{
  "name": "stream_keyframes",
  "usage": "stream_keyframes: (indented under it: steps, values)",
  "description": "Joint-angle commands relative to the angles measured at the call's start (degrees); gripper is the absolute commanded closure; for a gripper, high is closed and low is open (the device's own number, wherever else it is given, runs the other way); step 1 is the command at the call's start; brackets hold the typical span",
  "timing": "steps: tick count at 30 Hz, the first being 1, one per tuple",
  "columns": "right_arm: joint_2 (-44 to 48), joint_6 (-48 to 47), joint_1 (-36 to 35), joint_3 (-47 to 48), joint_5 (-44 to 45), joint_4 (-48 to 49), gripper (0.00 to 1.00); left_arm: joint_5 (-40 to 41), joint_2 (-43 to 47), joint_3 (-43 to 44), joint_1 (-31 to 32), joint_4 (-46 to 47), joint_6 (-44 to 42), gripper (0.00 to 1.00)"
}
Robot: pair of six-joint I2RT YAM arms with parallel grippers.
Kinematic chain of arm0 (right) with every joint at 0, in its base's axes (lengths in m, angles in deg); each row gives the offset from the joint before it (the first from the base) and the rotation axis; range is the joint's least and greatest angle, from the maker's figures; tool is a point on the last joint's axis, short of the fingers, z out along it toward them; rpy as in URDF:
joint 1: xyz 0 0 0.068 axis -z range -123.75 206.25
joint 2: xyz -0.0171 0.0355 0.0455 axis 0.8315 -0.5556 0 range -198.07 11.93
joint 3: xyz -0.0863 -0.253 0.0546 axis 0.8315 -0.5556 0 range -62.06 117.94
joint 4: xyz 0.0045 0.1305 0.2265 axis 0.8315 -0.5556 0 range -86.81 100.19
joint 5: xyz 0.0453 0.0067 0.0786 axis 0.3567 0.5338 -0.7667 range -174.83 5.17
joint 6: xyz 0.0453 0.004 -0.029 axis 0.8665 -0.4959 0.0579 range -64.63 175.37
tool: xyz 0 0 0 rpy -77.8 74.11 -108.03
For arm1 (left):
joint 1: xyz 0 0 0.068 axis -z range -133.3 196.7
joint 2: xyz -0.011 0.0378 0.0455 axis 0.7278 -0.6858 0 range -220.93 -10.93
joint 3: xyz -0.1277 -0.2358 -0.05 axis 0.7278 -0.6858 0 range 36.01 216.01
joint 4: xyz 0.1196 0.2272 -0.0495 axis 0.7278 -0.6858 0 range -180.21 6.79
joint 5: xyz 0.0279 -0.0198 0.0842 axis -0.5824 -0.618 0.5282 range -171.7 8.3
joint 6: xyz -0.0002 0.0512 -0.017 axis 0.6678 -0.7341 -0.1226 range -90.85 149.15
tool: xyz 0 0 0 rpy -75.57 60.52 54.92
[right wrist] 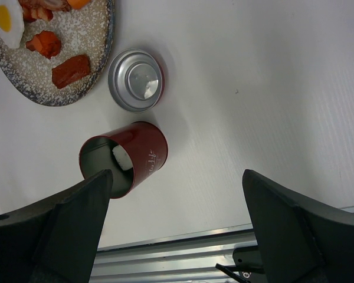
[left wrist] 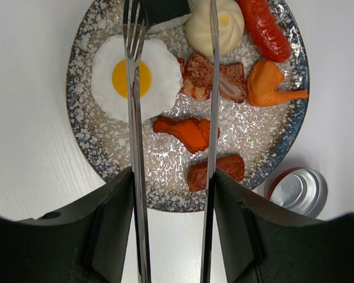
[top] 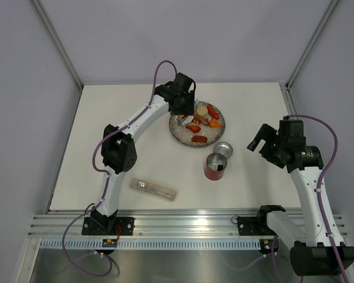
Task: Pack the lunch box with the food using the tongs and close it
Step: Pick up the fake food from the plate.
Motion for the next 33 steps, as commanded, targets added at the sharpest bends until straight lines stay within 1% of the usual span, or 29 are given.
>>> stream_keyframes:
  steps: [1,8,25,27,33]
  values:
    - [0.3,-1.0,-0.1,1.9,0.9,0.3,0.01,1.3,-0.4,3.4,-0.4,1.7,0.3,0.44]
    - [0.1,-1.0,-0.2,1.8,0.8,0.5,0.01,2.6,-1.7,3.4,-0.4,1.8,0.1,0.44]
    - [-0.2,-1.0,-0.2,0.9,0.6,1.0,0.0,2.5,-5.6,5.6,-0.5,2.7,0.5,0.43]
    - [-0.1,-1.0,-0.2,0.8,0.6,1.1,0.01,2.5,-5.8,5.7,-0.6,2.8,0.6,0.44]
    - [0.1,-0.8,-0.1,0.5,0.5,1.2,0.01,2.5,-5.5,5.6,-0.7,2.0,0.2,0.58]
